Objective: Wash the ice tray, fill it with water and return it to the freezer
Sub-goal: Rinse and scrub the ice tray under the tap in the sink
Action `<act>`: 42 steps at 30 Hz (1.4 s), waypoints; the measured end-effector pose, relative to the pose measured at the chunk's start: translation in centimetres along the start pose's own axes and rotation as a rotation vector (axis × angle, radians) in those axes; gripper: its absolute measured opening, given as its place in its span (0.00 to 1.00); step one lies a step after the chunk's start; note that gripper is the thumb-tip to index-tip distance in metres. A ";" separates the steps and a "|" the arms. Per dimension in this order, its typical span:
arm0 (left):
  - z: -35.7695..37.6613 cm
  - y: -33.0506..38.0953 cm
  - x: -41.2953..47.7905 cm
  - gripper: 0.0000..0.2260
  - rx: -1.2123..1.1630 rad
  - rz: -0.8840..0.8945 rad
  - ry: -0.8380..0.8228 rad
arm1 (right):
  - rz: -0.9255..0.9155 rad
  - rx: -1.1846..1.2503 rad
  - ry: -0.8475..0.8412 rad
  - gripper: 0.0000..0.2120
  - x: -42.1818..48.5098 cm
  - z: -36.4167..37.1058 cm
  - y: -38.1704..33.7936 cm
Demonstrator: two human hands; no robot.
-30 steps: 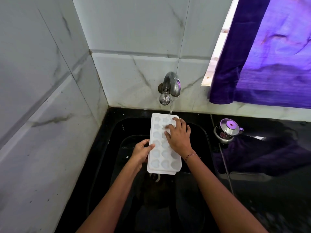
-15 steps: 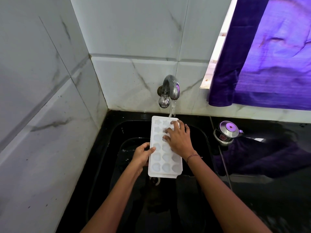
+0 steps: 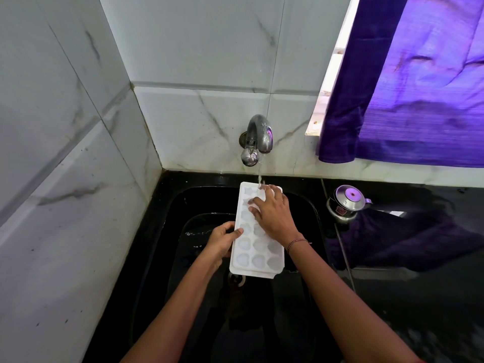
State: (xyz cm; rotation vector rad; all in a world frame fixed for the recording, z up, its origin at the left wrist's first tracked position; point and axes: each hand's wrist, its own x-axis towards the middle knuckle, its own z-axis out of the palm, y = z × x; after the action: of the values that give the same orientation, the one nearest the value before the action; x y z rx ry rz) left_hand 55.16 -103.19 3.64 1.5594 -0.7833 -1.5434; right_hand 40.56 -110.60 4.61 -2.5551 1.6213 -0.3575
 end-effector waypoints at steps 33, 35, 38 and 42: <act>1.0 -1.2 -1.0 0.10 -0.011 -0.027 -0.034 | 0.082 -0.035 -0.075 0.21 0.1 0.2 0.5; 0.9 -1.3 -1.2 0.10 -0.018 -0.024 -0.036 | 0.102 -0.040 -0.076 0.21 0.0 0.3 0.4; 0.8 -1.6 -1.6 0.08 -0.028 -0.025 -0.025 | 0.098 -0.062 -0.108 0.22 -0.1 0.5 0.0; 0.6 -2.0 -2.1 0.08 -0.025 -0.029 -0.011 | 0.074 -0.112 -0.137 0.20 -0.1 0.8 -0.6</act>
State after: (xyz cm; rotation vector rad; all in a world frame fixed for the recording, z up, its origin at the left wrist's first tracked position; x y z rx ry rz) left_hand 54.19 -100.49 3.05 1.5524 -0.7475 -1.5779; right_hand 41.25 -110.30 3.96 -2.5264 1.7247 -0.0859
